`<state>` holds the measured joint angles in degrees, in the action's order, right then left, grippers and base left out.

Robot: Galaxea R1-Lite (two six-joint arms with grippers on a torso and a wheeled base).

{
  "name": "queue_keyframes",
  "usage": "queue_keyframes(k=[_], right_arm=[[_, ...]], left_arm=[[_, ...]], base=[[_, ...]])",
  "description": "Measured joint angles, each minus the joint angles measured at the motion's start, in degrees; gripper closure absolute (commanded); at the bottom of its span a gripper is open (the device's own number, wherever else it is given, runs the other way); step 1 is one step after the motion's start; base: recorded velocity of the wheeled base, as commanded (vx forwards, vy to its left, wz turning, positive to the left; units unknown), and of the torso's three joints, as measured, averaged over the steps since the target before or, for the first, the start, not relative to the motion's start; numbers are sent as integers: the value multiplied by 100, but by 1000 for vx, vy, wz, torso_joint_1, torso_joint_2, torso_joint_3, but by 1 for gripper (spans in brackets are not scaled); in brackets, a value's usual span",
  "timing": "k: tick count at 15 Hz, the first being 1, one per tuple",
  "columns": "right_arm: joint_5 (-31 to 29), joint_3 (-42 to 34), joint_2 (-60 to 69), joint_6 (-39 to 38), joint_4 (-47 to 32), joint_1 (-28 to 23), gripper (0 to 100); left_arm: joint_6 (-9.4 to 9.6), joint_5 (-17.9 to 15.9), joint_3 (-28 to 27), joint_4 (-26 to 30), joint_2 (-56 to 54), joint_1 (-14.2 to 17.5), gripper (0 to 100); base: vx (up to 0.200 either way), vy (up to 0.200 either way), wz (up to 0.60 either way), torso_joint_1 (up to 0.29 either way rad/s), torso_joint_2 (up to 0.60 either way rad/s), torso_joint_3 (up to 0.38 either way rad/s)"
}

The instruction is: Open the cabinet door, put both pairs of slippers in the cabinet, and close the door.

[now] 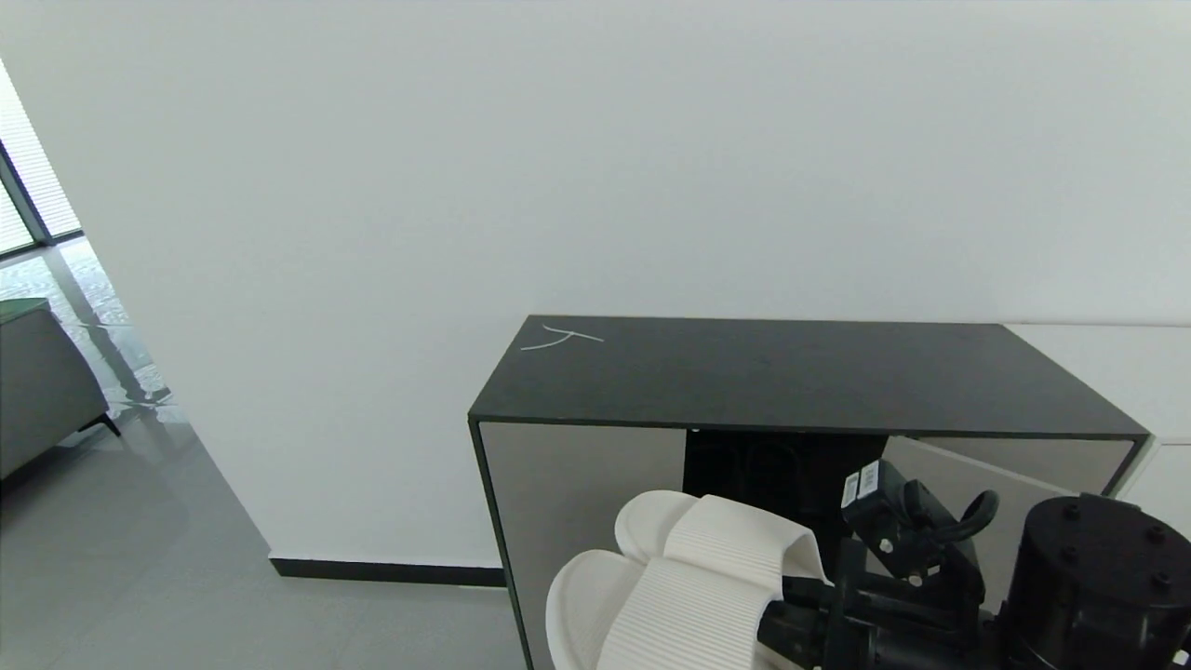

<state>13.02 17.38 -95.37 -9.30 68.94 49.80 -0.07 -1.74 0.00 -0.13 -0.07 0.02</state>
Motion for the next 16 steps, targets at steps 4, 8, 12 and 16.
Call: queue_keyframes(k=[4,8,12,16], right_arm=[[13,-16,-13,-11,-5,-27,100],[13,-35,-94,-11,11,-72,100],[22,-38,-155,-17,12,-110,100],[13,-184,-163,-20,23,-261,100]], left_arm=[[0,-4,0,-5,0,7,100],[0,-2,0,0,0,7,100],[-2,-4,0,0,0,5,100],[-6,-2,0,0,0,7,100]], base=[[0,0,0,-216,477,259],[0,0,0,-244,549,297],[0,0,0,-237,529,292],[0,0,0,-222,508,290]])
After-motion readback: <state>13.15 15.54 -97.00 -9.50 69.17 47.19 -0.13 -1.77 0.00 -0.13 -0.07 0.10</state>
